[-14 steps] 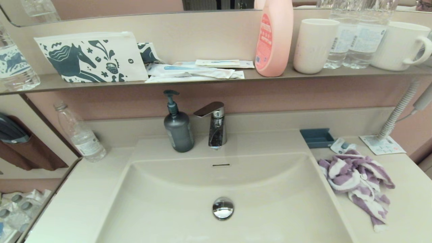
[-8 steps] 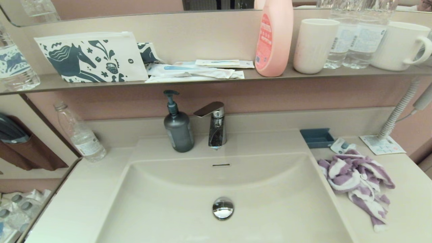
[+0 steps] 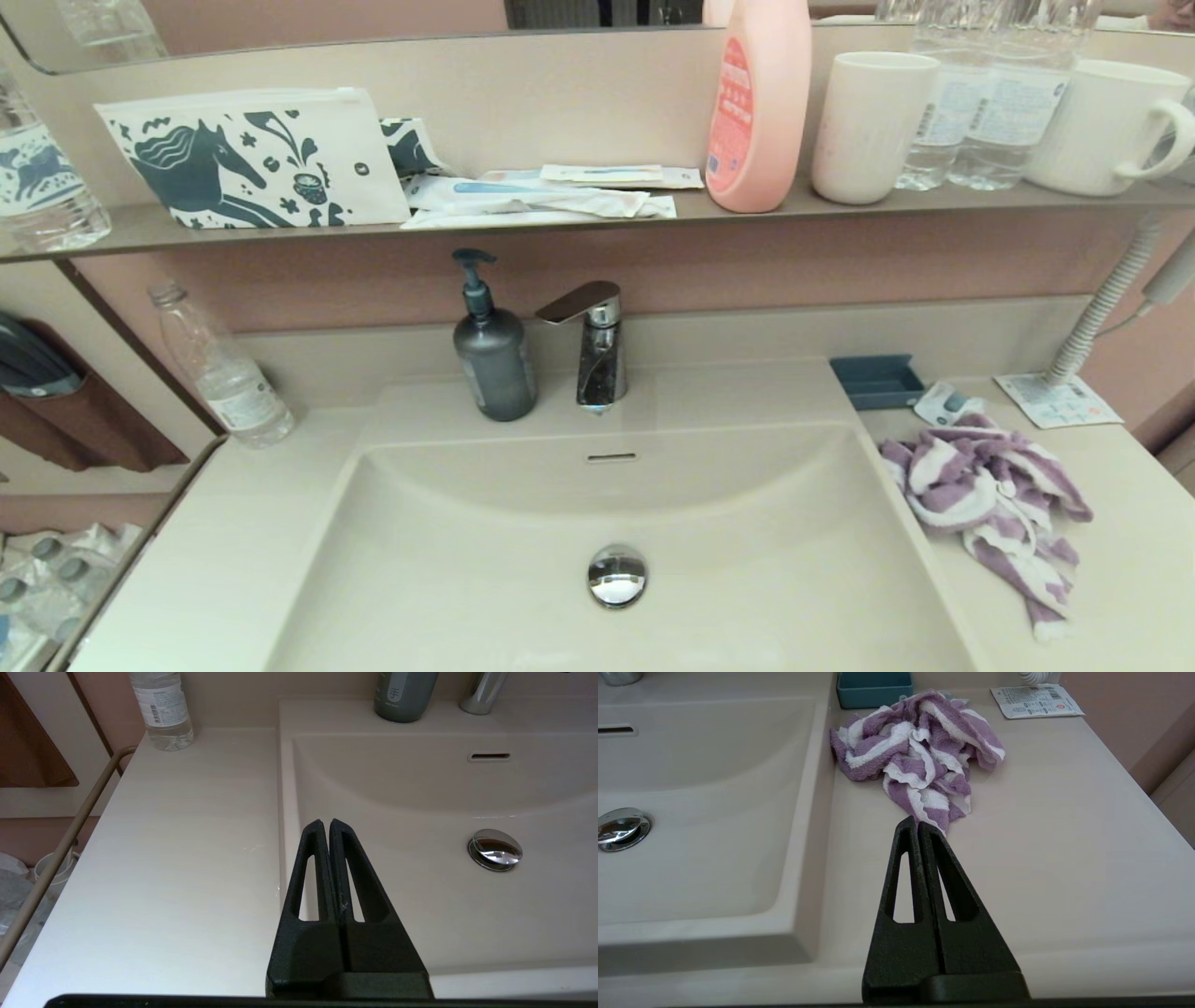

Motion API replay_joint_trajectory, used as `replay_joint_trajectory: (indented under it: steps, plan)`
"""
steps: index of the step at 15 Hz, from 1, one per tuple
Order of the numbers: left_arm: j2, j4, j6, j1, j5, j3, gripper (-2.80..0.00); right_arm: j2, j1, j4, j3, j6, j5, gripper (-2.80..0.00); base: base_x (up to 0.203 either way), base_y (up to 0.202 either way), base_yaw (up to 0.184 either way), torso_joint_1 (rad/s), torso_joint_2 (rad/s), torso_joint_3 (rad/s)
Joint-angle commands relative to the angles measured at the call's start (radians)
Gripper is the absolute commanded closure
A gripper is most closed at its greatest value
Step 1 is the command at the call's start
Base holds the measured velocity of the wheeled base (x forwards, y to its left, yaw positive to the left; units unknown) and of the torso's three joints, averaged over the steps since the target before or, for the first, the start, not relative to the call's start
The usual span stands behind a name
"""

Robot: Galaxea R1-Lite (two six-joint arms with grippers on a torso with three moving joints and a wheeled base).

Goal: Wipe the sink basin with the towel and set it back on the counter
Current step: Turn on the faucet

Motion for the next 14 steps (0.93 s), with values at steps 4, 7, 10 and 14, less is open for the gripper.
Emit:
replay_joint_trajectory:
  steps: [4, 7, 10, 14]
  plan:
    - [0.001, -0.004, 0.006, 0.000, 0.003, -0.004, 0.00, 0.000, 0.000, 0.000, 0.000, 0.000, 0.000, 0.00, 0.000, 0.000, 0.000, 0.000, 0.00, 0.000]
    - [0.019, 0.037, 0.011, 0.000, 0.001, -0.106, 0.00, 0.000, 0.000, 0.000, 0.000, 0.000, 0.000, 0.00, 0.000, 0.000, 0.000, 0.000, 0.00, 0.000]
    - [0.135, 0.086, 0.011, 0.000, -0.037, -0.229, 0.00, 0.000, 0.000, 0.000, 0.000, 0.000, 0.000, 0.00, 0.000, 0.000, 0.000, 0.000, 0.00, 0.000]
    - [0.351, 0.078, 0.012, 0.000, -0.165, -0.318, 0.00, 0.000, 0.000, 0.000, 0.000, 0.000, 0.000, 0.00, 0.000, 0.000, 0.000, 0.000, 0.00, 0.000]
